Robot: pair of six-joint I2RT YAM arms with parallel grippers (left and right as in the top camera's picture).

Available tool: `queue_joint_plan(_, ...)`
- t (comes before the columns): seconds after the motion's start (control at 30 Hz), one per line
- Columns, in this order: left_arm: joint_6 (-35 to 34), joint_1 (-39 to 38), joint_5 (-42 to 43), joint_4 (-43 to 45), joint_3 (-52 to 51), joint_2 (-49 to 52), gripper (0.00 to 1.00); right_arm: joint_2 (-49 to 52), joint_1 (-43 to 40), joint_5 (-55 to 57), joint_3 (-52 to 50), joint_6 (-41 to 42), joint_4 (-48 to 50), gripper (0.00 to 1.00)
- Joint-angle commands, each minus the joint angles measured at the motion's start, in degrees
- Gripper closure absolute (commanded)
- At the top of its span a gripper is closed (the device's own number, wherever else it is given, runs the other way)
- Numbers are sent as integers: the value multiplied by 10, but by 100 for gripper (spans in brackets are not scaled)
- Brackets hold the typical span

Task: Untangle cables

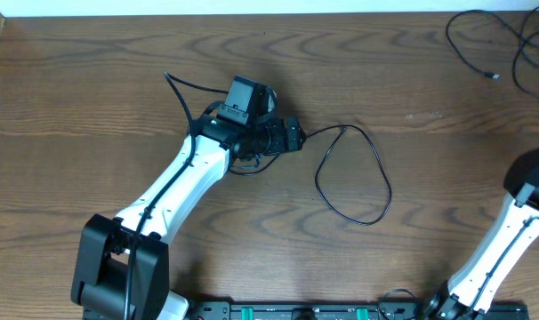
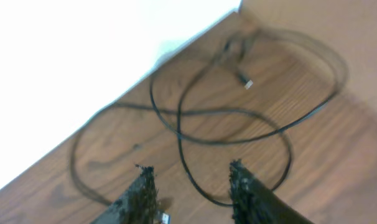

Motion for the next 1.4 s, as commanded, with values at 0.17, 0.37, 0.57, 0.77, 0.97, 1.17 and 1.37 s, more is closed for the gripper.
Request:
queue_joint_plan(0.17, 4, 3, -7, -1, 3, -9, 2, -199, 4, -143, 21, -30, -174, 37)
queue_joint_plan(0.37, 4, 3, 0, -3, 3, -9, 2, -237, 24, -219, 21, -30, -320, 17)
queue_joint_plan(0.57, 49, 27, -5, -38, 3, -25, 2, -257, 57, -215, 9, -41, -390, 9)
queue_joint_plan(0.77, 71, 93, -47, -81, 3, -108, 2, -283, 99, -212, 7, -41, -390, 1)
queue_joint_plan(0.97, 71, 152, -90, -119, 3, -225, 2, -285, 143, -161, 2, -27, -390, 1)
queue_joint_plan(1.17, 70, 164, -135, -155, 3, -325, 2, -286, 218, -129, -13, -7, -390, 1)
queue_joint_plan(1.37, 71, 164, -143, -199, 3, -393, 2, -290, 320, -61, -67, 3, -390, 1)
